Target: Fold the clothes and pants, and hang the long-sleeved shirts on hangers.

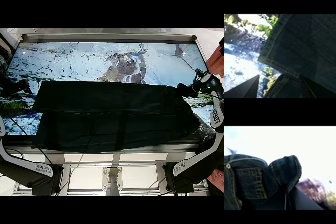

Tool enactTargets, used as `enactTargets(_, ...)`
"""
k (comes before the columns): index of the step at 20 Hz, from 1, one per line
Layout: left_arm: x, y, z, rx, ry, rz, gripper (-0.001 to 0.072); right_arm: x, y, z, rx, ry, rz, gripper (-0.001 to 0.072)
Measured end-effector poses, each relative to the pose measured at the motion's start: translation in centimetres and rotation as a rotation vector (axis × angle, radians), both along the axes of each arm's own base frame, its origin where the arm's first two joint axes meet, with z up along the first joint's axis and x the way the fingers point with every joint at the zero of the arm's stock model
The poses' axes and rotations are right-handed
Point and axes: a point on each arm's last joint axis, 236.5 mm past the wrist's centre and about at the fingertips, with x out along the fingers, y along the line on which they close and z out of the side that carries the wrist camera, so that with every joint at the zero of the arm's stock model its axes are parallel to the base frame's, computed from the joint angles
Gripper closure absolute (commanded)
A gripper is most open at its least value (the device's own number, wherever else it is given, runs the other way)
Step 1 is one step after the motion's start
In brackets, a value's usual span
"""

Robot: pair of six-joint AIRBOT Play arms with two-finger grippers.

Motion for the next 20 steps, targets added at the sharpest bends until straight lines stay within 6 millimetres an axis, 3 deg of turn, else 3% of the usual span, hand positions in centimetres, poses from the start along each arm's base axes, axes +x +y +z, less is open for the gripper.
enactTargets(7,1.8,0.0,0.3,0.027,-0.066,-0.008,0.0137,6.3,-3.1,3.8,-0.066,-0.187,-0.128,0.0689)
enactTargets(8,2.0,0.0,0.3,0.03,-0.073,-0.009,0.0139,7.0,-3.5,4.1,-0.069,-0.202,-0.145,0.0645)
enactTargets(10,2.4,0.1,0.6,0.039,-0.093,-0.011,0.014,8.0,-4.1,4.6,-0.074,-0.223,-0.165,0.0351)
enactTargets(11,2.5,0.2,0.9,0.045,-0.104,-0.013,0.0139,8.3,-4.2,4.9,-0.075,-0.224,-0.164,0.029)
enactTargets(14,2.4,0.5,2.7,0.076,-0.139,-0.025,0.0139,8.1,-4.9,6.3,-0.09,-0.197,-0.129,0.0284)
enactTargets(16,1.1,1.1,4.1,0.103,-0.127,-0.044,0.0139,6.8,-5.6,7.7,-0.103,-0.151,-0.083,0.0314)
enactTargets(17,0.0,1.2,4.8,0.104,-0.107,-0.061,0.0139,5.8,-5.8,8.5,-0.118,-0.118,-0.048,0.0349)
enactTargets(20,-5.0,0.2,5.7,0.044,0.015,-0.121,0.017,2.1,-5.8,11.6,-0.161,-0.037,0.054,0.0349)
